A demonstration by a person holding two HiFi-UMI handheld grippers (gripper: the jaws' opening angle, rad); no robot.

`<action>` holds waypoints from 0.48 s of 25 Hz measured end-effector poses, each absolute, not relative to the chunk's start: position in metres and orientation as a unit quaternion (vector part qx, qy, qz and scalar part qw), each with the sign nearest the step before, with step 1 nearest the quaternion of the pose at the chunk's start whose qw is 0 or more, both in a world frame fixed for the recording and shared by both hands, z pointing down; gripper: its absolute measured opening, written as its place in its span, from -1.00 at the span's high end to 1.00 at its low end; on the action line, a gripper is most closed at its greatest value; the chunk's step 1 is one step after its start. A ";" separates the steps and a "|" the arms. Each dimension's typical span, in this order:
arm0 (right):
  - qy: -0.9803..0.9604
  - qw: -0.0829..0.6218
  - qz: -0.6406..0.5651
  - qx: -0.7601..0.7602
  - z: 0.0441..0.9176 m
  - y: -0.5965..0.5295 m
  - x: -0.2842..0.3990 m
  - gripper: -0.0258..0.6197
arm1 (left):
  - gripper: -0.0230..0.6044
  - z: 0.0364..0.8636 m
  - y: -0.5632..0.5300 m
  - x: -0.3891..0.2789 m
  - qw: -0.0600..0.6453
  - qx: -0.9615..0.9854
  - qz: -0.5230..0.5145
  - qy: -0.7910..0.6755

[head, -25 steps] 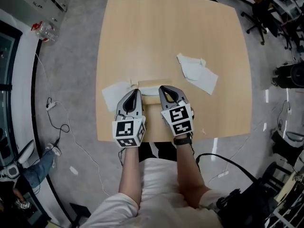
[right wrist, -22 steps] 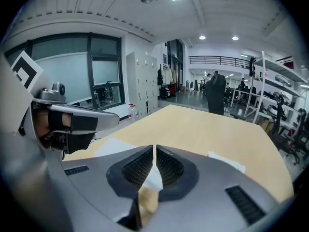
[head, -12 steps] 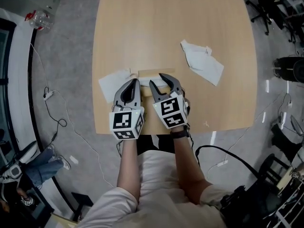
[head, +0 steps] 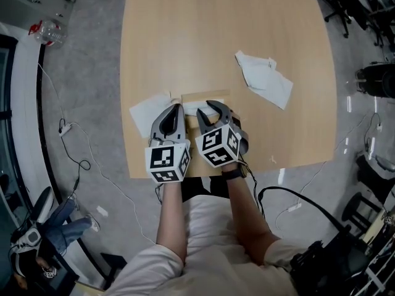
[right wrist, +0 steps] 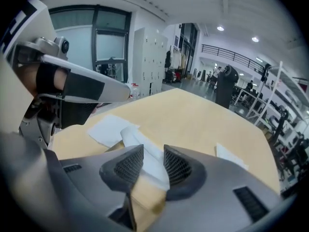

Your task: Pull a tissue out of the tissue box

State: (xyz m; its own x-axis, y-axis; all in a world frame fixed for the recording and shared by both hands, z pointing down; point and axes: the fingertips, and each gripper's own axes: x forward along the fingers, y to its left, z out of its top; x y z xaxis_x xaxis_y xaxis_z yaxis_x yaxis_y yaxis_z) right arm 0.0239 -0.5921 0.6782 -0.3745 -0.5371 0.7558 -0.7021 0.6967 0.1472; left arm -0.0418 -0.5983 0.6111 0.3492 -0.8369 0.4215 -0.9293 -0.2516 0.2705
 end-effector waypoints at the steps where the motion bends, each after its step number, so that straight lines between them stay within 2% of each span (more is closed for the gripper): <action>1: -0.822 0.415 0.105 0.376 0.681 -0.592 0.024 0.52 | 0.93 0.611 -0.600 -0.041 0.241 0.786 0.095 -0.561; 6: -0.811 0.438 0.085 0.378 0.683 -0.592 0.027 0.81 | 0.93 0.608 -0.601 -0.037 0.245 0.788 0.087 -0.558; 9: -0.810 0.438 0.082 0.381 0.678 -0.595 0.028 0.90 | 0.93 0.603 -0.605 -0.038 0.244 0.788 0.082 -0.559; 12: -0.810 0.431 0.080 0.389 0.671 -0.600 0.034 0.90 | 0.93 0.597 -0.609 -0.037 0.240 0.789 0.078 -0.561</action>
State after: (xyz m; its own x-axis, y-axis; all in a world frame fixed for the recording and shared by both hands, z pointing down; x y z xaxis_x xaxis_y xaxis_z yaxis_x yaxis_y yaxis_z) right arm 0.0335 -0.5997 0.6706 -0.3264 -0.5611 0.7607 -0.6994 0.6847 0.2050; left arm -0.0369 -0.6086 0.5968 0.3595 -0.8471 0.3914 -0.9217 -0.2568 0.2909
